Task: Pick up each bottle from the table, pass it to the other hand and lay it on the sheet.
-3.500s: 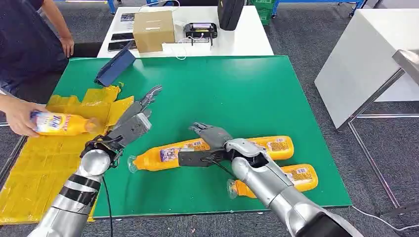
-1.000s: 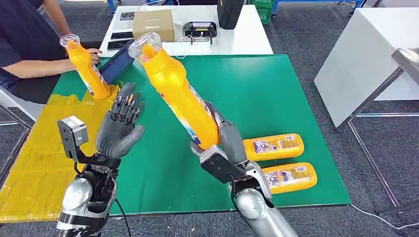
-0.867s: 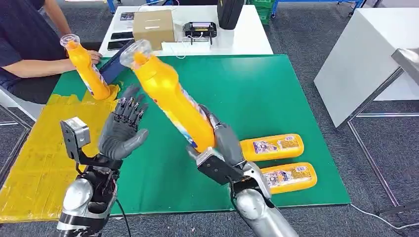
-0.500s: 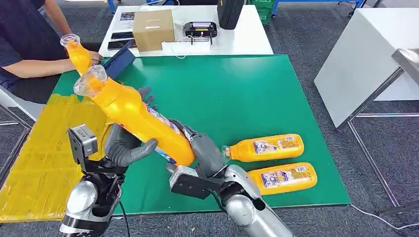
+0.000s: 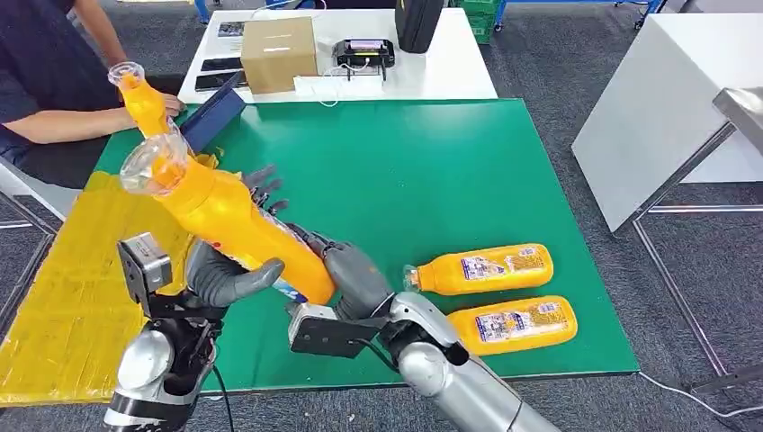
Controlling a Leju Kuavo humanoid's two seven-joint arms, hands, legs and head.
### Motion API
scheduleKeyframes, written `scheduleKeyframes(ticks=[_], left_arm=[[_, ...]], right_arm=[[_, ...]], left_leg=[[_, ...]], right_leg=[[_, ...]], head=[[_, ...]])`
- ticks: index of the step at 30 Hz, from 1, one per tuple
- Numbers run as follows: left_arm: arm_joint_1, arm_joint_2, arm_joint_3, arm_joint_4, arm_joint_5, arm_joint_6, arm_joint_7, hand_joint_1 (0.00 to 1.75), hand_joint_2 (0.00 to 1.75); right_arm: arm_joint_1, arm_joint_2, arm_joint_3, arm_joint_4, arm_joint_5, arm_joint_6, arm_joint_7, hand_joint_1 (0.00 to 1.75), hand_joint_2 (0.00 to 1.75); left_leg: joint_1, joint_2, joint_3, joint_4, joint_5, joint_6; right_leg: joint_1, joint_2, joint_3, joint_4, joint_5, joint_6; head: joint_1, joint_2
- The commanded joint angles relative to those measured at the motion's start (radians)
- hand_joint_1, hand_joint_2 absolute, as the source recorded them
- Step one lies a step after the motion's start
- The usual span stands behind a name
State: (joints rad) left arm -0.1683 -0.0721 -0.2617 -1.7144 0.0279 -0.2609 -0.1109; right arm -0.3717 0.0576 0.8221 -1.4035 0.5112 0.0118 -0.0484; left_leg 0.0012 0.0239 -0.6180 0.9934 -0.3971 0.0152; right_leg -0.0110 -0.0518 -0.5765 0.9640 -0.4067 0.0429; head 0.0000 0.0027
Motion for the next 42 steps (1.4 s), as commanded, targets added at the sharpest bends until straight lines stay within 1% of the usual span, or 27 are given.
scheduleKeyframes(ticks=[1, 3, 5, 7, 10, 12, 14, 15, 16, 17, 19, 20, 21, 22, 24, 25, 26, 27, 28, 29, 31, 32, 34, 36, 37, 39, 42], left_arm=[[-0.055, 0.006, -0.065, 0.012, -0.054, -0.012, -0.019, 1.75, 1.75], [-0.051, 0.007, -0.062, 0.003, -0.09, -0.001, -0.028, 1.75, 1.75], [-0.05, 0.01, -0.059, 0.0, -0.102, 0.002, -0.031, 1.75, 1.75], [-0.05, 0.01, -0.059, 0.0, -0.102, 0.002, -0.031, 1.75, 1.75], [-0.05, 0.01, -0.059, 0.0, -0.102, 0.002, -0.031, 1.75, 1.75], [-0.05, 0.01, -0.059, 0.0, -0.102, 0.002, -0.031, 1.75, 1.75], [-0.052, 0.015, -0.056, -0.005, -0.161, 0.023, -0.042, 1.75, 1.75], [-0.057, 0.03, -0.06, -0.015, -0.268, 0.07, -0.069, 1.75, 1.75], [-0.058, 0.035, -0.059, -0.018, -0.336, 0.097, -0.08, 1.75, 1.75], [-0.064, 0.049, -0.056, -0.017, -0.433, 0.12, -0.07, 1.75, 1.75], [-0.079, 0.083, -0.035, 0.014, -0.591, 0.162, -0.04, 1.75, 1.75], [-0.082, 0.086, -0.021, 0.03, -0.593, 0.162, -0.05, 1.75, 1.75], [-0.084, 0.087, -0.016, 0.037, -0.593, 0.16, -0.057, 1.75, 1.75], [-0.084, 0.087, -0.016, 0.037, -0.593, 0.16, -0.057, 1.75, 1.75], [-0.084, 0.087, -0.016, 0.037, -0.593, 0.16, -0.057, 1.75, 1.75], [-0.091, 0.104, -0.022, 0.048, -0.737, 0.224, -0.02, 1.75, 1.75], [-0.107, 0.145, -0.028, 0.082, -0.936, 0.294, 0.02, 1.75, 1.75], [-0.115, 0.174, -0.021, 0.119, -1.034, 0.324, 0.04, 1.75, 1.75], [-0.129, 0.215, -0.022, 0.174, -1.181, 0.356, 0.075, 1.75, 1.75], [-0.146, 0.248, -0.007, 0.258, -1.282, 0.377, 0.092, 1.75, 1.75], [-0.172, 0.299, 0.002, 0.376, -1.423, 0.408, 0.124, 1.75, 1.75], [-0.173, 0.303, 0.025, 0.42, -1.425, 0.445, 0.101, 1.75, 1.75], [-0.17, 0.312, 0.027, 0.428, -1.478, 0.447, 0.11, 1.75, 1.75], [-0.159, 0.354, 0.029, 0.457, -1.559, 0.436, 0.141, 1.75, 1.75], [-0.154, 0.363, 0.038, 0.479, -1.562, 0.432, 0.139, 1.75, 1.75], [-0.147, 0.397, 0.022, 0.52, -1.598, 0.416, 0.138, 1.75, 1.75], [-0.155, 0.418, 0.005, 0.576, -1.599, 0.374, 0.138, 1.75, 1.75]], right_arm=[[-0.011, -0.032, 0.108, 0.094, 0.014, 0.048, 0.009, 1.75, 1.75], [0.007, -0.037, 0.087, 0.082, 0.016, 0.042, 0.012, 1.75, 1.75], [0.019, -0.044, 0.076, 0.074, 0.015, 0.039, 0.013, 1.75, 1.75], [0.019, -0.044, 0.076, 0.074, 0.015, 0.039, 0.013, 1.75, 1.75], [0.019, -0.044, 0.076, 0.074, 0.015, 0.039, 0.013, 1.75, 1.75], [0.019, -0.044, 0.076, 0.074, 0.015, 0.039, 0.013, 1.75, 1.75], [0.044, -0.047, 0.049, 0.048, 0.033, 0.018, 0.018, 1.75, 1.75], [0.065, -0.053, 0.026, 0.025, 0.048, 0.003, 0.022, 1.75, 1.75], [0.08, -0.057, 0.011, 0.007, 0.063, -0.004, 0.029, 1.62, 1.75], [0.115, -0.063, -0.026, -0.03, 0.069, -0.008, 0.051, 0.0, 1.75], [0.193, -0.083, -0.095, -0.129, 0.105, -0.02, 0.065, 0.0, 1.75], [0.212, -0.092, -0.108, -0.162, 0.115, -0.01, 0.069, 0.0, 1.75], [0.217, -0.095, -0.112, -0.172, 0.118, -0.004, 0.07, 0.0, 1.75], [0.217, -0.095, -0.112, -0.172, 0.118, -0.004, 0.07, 0.0, 1.75], [0.217, -0.095, -0.112, -0.172, 0.118, -0.004, 0.07, 0.0, 1.75], [0.239, -0.078, -0.141, -0.189, 0.137, -0.02, 0.07, 0.0, 1.75], [0.273, -0.081, -0.175, -0.251, 0.156, -0.022, 0.066, 0.0, 1.75], [0.294, -0.113, -0.188, -0.308, 0.169, -0.022, 0.08, 0.0, 1.75], [0.316, -0.14, -0.209, -0.363, 0.166, -0.028, 0.084, 0.0, 1.75], [0.334, -0.181, -0.236, -0.427, 0.162, -0.023, 0.087, 0.0, 1.75], [0.354, -0.234, -0.292, -0.511, 0.151, -0.019, 0.082, 0.0, 1.75], [0.362, -0.245, -0.323, -0.538, 0.132, 0.009, 0.076, 0.0, 1.75], [0.364, -0.248, -0.337, -0.549, 0.145, 0.013, 0.071, 0.0, 1.75], [0.379, -0.297, -0.378, -0.597, 0.115, 0.007, 0.067, 0.0, 1.75], [0.391, -0.313, -0.405, -0.617, 0.106, 0.0, 0.065, 0.0, 1.75], [0.422, -0.358, -0.466, -0.653, 0.092, -0.002, 0.052, 0.0, 1.75], [0.475, -0.409, -0.541, -0.68, 0.068, 0.017, 0.027, 0.0, 1.75]], left_leg=[[0.001, -0.004, 0.003, 0.0, -0.001, -0.001], [0.001, -0.003, 0.002, 0.0, 0.0, -0.001], [0.001, -0.005, 0.003, 0.0, -0.001, -0.001], [0.001, -0.003, 0.002, 0.0, 0.0, -0.001], [0.001, -0.005, 0.004, 0.0, -0.002, -0.001], [0.001, -0.003, 0.002, 0.0, -0.001, -0.001], [0.001, -0.004, 0.003, 0.0, -0.001, -0.001], [0.001, -0.004, 0.002, 0.0, -0.001, -0.001], [0.001, -0.006, 0.004, 0.0, -0.002, -0.001], [0.002, -0.006, 0.003, 0.0, -0.001, -0.001], [0.002, -0.008, 0.003, 0.0, -0.001, -0.001], [0.001, -0.008, 0.003, -0.001, -0.001, -0.001], [0.0, -0.008, 0.002, -0.001, -0.001, -0.001], [0.0, -0.004, 0.001, 0.0, 0.0, -0.001], [0.0, -0.004, 0.0, 0.0, -0.001, -0.001], [0.001, -0.004, 0.003, 0.001, -0.003, -0.002], [0.001, -0.004, 0.001, 0.0, -0.002, -0.001], [0.0, -0.005, 0.0, 0.0, -0.001, -0.001], [0.001, -0.007, 0.003, 0.0, -0.002, -0.002], [0.0, -0.006, 0.002, -0.001, -0.001, -0.001], [-0.001, -0.004, 0.001, -0.001, 0.0, -0.001], [-0.001, -0.006, 0.003, -0.002, 0.0, -0.001], [-0.001, -0.003, 0.001, -0.001, 0.0, -0.001], [0.0, -0.002, 0.001, 0.0, -0.001, -0.001], [0.0, -0.002, 0.004, 0.0, -0.003, -0.001], [-0.001, -0.003, 0.002, -0.001, -0.001, -0.001], [0.0, -0.002, 0.002, -0.001, -0.002, -0.001]], right_leg=[[0.001, 0.001, 0.005, -0.001, -0.002, -0.001], [0.0, 0.0, 0.002, -0.001, -0.001, -0.001], [0.001, 0.0, 0.004, -0.001, -0.002, -0.001], [0.0, 0.0, 0.002, -0.001, -0.001, -0.001], [0.001, 0.001, 0.006, -0.001, -0.003, -0.002], [0.001, 0.0, 0.003, -0.001, -0.001, -0.001], [0.001, 0.0, 0.004, -0.001, -0.002, -0.001], [0.001, 0.0, 0.003, -0.001, -0.002, -0.001], [0.001, -0.001, 0.005, -0.001, -0.003, -0.002], [0.001, -0.002, 0.004, -0.001, -0.002, -0.001], [0.001, -0.003, 0.005, -0.001, -0.003, -0.001], [0.001, -0.004, 0.004, -0.001, -0.003, -0.001], [0.0, -0.003, 0.003, -0.001, -0.003, -0.001], [0.0, -0.001, 0.002, 0.0, -0.001, -0.001], [0.0, 0.001, 0.001, 0.0, -0.001, -0.001], [0.0, 0.003, 0.003, 0.001, -0.003, -0.002], [0.0, 0.001, 0.002, 0.0, -0.002, -0.001], [0.0, -0.001, 0.001, 0.0, -0.002, -0.001], [0.0, 0.0, 0.004, 0.001, -0.004, -0.002], [0.0, -0.001, 0.003, 0.0, -0.003, -0.002], [-0.001, -0.001, 0.002, 0.0, -0.001, -0.001], [-0.001, -0.001, 0.004, 0.0, -0.002, -0.001], [-0.001, 0.001, 0.0, 0.0, -0.001, -0.001], [0.0, 0.003, 0.001, 0.0, -0.001, -0.001], [-0.001, 0.004, 0.003, 0.001, -0.003, -0.002], [-0.001, 0.001, 0.002, 0.0, -0.002, -0.001], [-0.001, 0.002, 0.002, -0.001, -0.002, -0.001]], head=[[0.0, 0.0], [0.0, 0.0], [0.0, 0.0], [0.0, 0.0], [0.0, 0.0], [0.0, 0.0], [0.0, 0.0], [0.0, 0.0], [0.0, 0.0], [0.0, 0.0], [0.0, 0.0], [0.0, 0.0], [0.0, 0.0], [0.001, 0.0], [0.0, 0.0], [0.0, 0.0], [0.0, 0.0], [0.0, 0.0], [0.0, 0.0], [0.0, 0.0], [0.0, 0.0], [0.0, 0.0], [0.0, 0.0], [0.0, 0.0], [0.0, 0.0], [0.0, 0.0], [0.0, 0.0]])
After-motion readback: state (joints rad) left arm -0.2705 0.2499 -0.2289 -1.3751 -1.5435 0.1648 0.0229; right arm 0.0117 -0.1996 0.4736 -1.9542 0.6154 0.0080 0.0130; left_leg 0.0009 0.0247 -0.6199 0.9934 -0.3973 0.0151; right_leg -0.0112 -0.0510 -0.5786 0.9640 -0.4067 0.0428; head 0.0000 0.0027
